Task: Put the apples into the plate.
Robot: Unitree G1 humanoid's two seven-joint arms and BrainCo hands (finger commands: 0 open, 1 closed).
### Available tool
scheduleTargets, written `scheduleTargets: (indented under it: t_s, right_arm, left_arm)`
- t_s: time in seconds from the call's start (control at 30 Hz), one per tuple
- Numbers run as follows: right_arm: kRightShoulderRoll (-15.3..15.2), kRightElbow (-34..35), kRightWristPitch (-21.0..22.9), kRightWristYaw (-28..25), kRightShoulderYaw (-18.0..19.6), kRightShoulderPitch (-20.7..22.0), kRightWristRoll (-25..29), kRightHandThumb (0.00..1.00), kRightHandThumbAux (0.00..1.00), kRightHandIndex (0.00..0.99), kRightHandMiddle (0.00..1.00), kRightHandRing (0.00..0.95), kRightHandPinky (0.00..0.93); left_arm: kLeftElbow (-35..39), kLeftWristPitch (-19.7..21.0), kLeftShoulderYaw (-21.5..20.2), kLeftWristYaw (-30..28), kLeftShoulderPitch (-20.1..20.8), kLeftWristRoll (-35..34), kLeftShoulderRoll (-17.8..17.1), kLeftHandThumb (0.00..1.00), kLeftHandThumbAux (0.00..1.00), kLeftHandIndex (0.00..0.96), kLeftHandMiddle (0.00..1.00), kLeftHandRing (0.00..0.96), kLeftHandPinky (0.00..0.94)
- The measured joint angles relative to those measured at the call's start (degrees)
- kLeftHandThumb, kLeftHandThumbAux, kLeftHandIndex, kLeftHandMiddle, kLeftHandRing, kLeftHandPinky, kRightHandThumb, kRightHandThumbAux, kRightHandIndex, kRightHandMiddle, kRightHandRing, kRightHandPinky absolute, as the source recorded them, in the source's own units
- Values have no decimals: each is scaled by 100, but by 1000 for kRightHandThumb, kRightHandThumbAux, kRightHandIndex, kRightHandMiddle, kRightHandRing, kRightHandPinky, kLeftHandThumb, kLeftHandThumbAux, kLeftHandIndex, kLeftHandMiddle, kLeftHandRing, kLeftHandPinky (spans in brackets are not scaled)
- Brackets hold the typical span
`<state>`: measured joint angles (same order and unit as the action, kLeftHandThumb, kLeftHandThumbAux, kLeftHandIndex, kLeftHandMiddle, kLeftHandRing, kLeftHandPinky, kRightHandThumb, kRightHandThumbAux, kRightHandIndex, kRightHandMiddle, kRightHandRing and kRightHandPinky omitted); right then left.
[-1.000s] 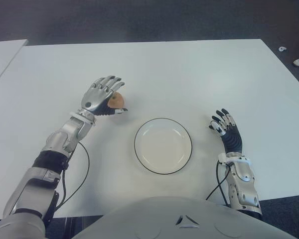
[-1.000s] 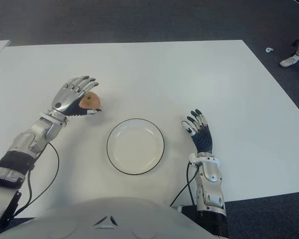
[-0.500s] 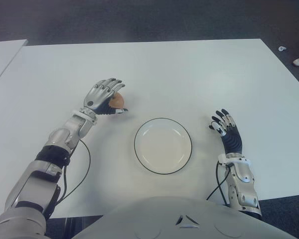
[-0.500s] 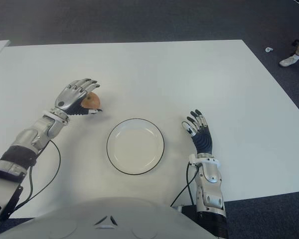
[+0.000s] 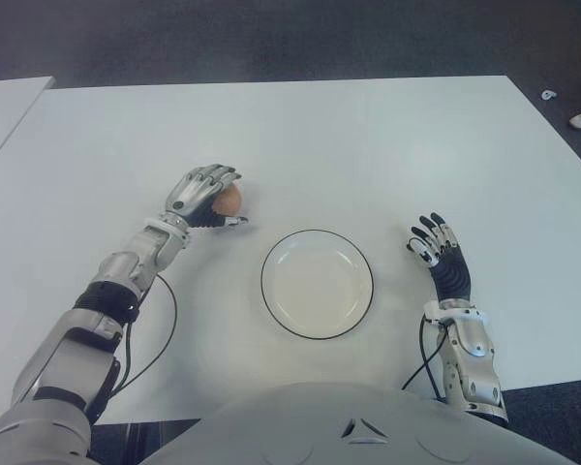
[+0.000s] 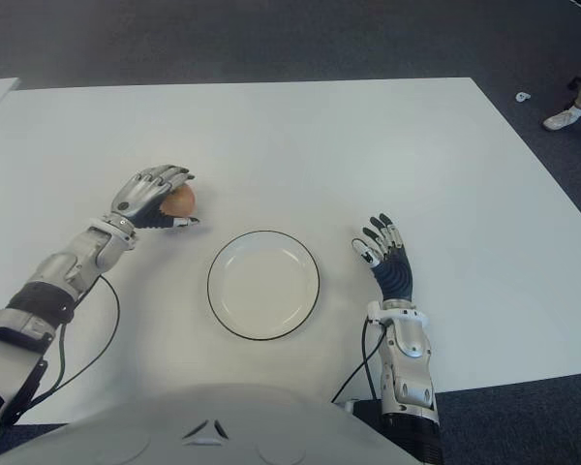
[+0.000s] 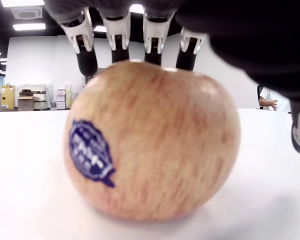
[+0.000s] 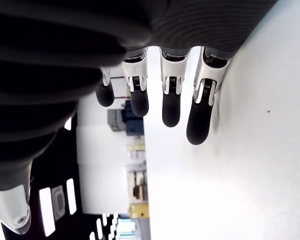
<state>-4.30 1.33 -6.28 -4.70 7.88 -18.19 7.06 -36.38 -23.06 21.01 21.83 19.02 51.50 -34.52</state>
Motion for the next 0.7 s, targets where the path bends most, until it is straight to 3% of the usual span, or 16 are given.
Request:
scheduleTargets:
  t_s: [0.17,0.37,0.6,0.67,0.7]
  right_arm:
    - [-34,-37,-48,-24,12,-1,0,291,636,31,118,147,160]
    - [-55,-42,-60,-41,17,-10,4,295,632,22,113,145,173]
    - [-77,-38,-60,-61,47,-16,13,292,623,19,123,164,198]
    - [-79,-38,-60,-75,58,-16,25,293,622,20,126,167,203]
    - [-79,-38,-60,-85,67,-18,36,292,619,20,129,170,204]
  left_arm:
    - [-163,10,67,-4,12,-81,40,336,341,157,150,134,157]
    - [-564,-23,240,283,184,-85,107,358,327,207,216,199,244]
    - [-1001,-114,477,665,441,-76,179,496,396,413,551,526,529]
    - [-1204,-160,575,763,505,-58,190,531,421,449,601,577,582]
    - [-1296,-178,628,858,513,-55,195,601,517,446,636,621,638]
